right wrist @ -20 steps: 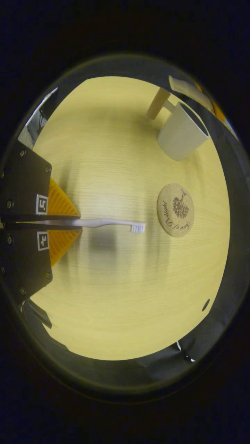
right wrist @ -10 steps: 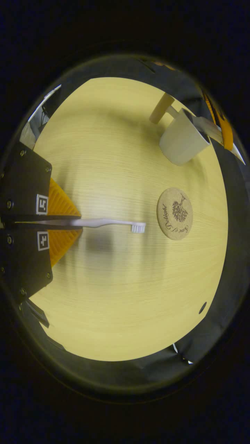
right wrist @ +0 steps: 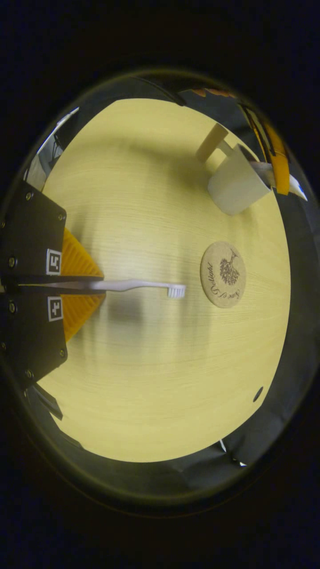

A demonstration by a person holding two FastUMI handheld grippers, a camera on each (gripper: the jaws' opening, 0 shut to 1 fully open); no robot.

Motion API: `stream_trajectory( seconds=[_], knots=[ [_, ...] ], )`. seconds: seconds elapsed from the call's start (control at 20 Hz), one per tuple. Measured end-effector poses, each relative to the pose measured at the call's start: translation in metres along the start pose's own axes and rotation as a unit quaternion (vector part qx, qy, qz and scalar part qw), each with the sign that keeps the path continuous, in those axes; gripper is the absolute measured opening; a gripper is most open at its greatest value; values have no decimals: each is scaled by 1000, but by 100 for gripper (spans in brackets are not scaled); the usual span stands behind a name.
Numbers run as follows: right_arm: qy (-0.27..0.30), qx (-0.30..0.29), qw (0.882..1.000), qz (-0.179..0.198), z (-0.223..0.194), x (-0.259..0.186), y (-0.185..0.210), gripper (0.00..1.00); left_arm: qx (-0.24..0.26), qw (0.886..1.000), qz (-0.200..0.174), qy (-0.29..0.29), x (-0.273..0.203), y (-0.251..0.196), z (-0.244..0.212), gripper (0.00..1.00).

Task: Put the toothbrush and toothpaste on the desktop into the cup, then pick up the cup and place it on the coaster on the desktop.

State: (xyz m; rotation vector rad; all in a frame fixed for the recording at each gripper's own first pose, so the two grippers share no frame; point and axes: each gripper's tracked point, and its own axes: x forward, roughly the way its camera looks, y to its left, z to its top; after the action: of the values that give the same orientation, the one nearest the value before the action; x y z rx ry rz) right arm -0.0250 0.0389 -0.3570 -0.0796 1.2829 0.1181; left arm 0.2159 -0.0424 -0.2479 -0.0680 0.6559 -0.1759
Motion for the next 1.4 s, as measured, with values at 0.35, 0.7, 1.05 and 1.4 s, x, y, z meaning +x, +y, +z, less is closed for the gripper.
stream_trajectory(
  seconds=[0.35,0.7,1.05,1.4],
  knots=[
    [-7,4,1000,-1,1,-1,0,4,4,999,-6,-32,-27,-7,17,66],
    [-19,28,999,8,1,-1,0,3,27,997,1,-71,-70,-6,37,67],
    [-91,50,994,25,47,-38,10,2,7,995,29,-96,-125,23,38,68],
    [-242,21,968,63,161,-114,55,2,-33,992,86,-90,-180,89,11,69]
  ],
)
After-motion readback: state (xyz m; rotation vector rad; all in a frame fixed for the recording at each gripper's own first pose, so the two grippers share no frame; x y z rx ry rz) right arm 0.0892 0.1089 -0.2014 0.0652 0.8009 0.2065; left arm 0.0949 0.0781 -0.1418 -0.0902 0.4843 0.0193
